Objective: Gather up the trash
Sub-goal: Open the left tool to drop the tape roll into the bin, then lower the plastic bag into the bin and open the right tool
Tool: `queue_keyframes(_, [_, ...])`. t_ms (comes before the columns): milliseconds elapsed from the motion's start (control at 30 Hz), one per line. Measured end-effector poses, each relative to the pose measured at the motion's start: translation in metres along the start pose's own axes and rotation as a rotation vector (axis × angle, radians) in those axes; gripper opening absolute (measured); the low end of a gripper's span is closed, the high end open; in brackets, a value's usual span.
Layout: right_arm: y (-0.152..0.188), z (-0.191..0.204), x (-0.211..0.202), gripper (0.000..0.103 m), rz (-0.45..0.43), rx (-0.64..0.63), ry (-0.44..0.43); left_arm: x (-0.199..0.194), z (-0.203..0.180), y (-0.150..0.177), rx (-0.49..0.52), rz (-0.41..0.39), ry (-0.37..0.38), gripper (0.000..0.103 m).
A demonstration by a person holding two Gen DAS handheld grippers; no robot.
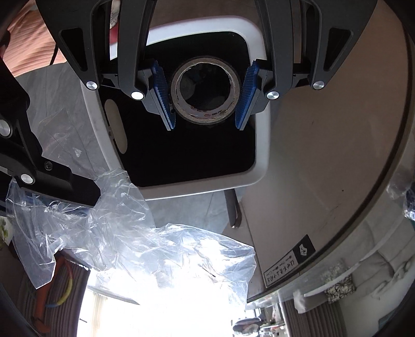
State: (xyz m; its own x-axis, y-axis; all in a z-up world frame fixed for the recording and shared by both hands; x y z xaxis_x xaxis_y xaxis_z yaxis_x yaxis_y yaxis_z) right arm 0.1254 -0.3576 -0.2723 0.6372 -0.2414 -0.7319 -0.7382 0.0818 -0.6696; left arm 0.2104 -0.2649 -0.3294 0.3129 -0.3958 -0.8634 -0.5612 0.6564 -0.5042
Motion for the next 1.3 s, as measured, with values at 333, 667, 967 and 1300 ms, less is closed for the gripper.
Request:
queue_keyframes(333, [0.006,-0.001,0.017,0.011,0.067,-0.009,-0.002,0.03,-0.013,0.006,0.033,0.102,0.057,0.052])
queue_keyframes(667, [0.007,-0.005,0.018,0.011,0.081,-0.005,-0.001,0.012,-0.014,-0.001,0.05,0.055,-0.016,0.1])
queue_keyframes(967, [0.006,0.01,0.02,0.012,0.085,-0.044,-0.023,-0.038,0.046,-0.007,-0.043,-0.034,-0.083,0.1])
queue_keyframes(1300, [0.02,0.039,0.057,0.015,0.233,-0.101,-0.063,-0.082,0.085,0.001,-0.11,-0.092,-0.118,0.1])
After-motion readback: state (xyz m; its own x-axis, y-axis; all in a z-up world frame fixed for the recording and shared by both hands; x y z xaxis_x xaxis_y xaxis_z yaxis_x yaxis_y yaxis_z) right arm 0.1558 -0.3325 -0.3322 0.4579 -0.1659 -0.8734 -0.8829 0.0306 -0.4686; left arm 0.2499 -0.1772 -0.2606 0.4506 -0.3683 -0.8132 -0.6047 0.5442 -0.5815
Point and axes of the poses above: each gripper's, at about its wrist camera, not at the fingertips, and x roughly the way its jaws point, z to its left, y to its underside, the point moved 1 cm from there along x, roughly the way its jaws point, and after that the axes turned 6 degrees about y, right-handed, at the moved point
